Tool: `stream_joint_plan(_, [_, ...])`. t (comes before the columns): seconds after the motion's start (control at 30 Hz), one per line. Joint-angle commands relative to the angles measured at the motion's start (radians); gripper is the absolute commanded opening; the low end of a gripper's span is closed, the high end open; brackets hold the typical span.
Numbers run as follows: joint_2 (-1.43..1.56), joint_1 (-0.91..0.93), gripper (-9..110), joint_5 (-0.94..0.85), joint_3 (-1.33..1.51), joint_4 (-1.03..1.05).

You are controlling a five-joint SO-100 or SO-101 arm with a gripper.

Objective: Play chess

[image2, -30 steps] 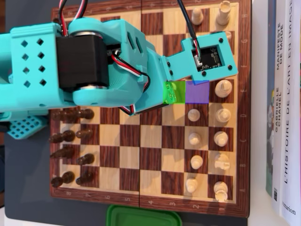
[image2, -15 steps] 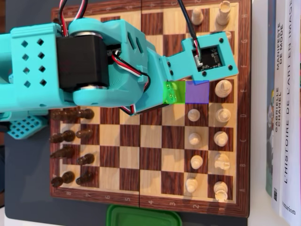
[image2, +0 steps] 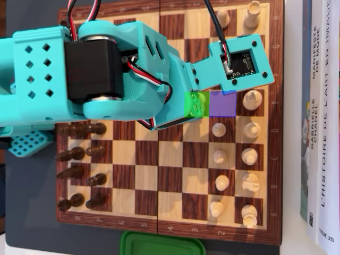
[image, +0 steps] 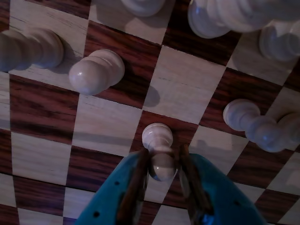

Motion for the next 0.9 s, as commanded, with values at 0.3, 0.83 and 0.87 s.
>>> stream_joint_plan(0.3, [0.048,0.014,11,-0.003,-0.009,0.003])
stream_joint_plan(0.83, [0.069,0.014,11,-0.003,-0.008,0.005])
stream_joint_plan(0.87, [0.069,0.014,11,-0.003,-0.008,0.006])
